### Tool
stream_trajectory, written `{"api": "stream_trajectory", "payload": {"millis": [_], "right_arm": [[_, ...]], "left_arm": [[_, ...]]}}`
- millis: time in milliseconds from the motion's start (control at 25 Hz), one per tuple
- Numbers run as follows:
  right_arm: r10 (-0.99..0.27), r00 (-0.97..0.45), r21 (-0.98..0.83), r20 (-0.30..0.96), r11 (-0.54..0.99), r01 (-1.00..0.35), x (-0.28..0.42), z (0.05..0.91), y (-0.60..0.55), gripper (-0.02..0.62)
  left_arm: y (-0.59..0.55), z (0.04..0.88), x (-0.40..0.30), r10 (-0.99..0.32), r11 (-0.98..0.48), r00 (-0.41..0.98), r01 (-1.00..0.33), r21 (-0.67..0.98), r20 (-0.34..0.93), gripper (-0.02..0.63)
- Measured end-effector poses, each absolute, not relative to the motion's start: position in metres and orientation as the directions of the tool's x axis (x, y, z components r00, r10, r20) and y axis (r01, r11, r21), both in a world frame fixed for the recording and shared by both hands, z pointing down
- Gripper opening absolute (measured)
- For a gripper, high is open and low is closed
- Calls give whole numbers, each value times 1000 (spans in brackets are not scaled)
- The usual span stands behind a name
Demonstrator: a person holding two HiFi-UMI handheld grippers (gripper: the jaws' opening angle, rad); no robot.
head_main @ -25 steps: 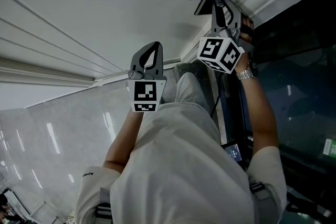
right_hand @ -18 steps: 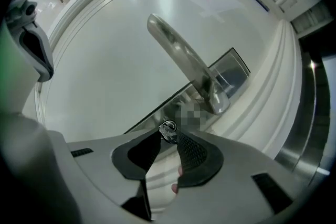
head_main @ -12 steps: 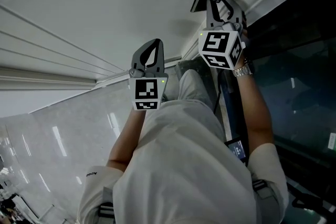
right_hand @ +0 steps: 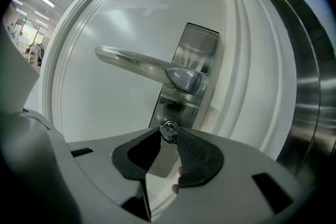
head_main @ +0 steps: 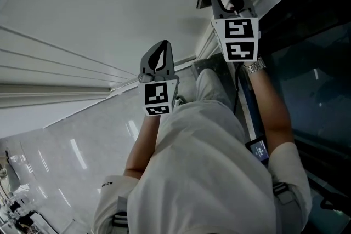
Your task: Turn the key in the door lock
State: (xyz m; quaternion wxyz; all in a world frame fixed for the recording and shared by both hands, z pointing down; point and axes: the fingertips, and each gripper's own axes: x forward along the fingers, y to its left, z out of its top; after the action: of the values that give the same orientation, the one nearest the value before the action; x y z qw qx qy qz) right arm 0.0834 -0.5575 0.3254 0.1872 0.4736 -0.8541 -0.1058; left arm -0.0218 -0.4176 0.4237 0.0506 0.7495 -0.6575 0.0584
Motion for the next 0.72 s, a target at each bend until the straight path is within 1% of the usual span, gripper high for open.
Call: {"api": "stream_trajectory", "payload": {"millis": [120,160,200,320,360,560,640,720], "right_arm": [[-811,-533,158,242,575,-803,86,329,-560,89],[-798,-551,76,246,582,-809,87,331,-561,12],[-793,-558,26,245,580,-814,88,331,-562,12],[-822,-526,83,220,553,-829,89,332,-562,11],[-822,-528,71,213,552,-831,89,332,-561,11],[-789,-581,-208,202,545,-812,91,335,-565,11],[-770,-608,-373,192,516,-771,93,337,-566,11],[-748,-642,-541,169,474,-695,94,337,-567,11]], "left_arm": [[-418,424,-20,-979,-133,131,-991,-3,154,8],[-418,424,-20,-979,-133,131,-991,-5,154,8],[-419,424,-19,-979,-133,131,-991,-7,155,8],[-418,423,-20,-980,-131,127,-991,-14,156,8],[-417,423,-21,-980,-128,125,-992,-15,156,8],[-419,426,-23,-980,-123,119,-992,-12,161,8],[-419,427,-22,-979,-128,124,-992,-12,163,8],[-419,427,-23,-978,-132,127,-991,-16,164,8]]}}
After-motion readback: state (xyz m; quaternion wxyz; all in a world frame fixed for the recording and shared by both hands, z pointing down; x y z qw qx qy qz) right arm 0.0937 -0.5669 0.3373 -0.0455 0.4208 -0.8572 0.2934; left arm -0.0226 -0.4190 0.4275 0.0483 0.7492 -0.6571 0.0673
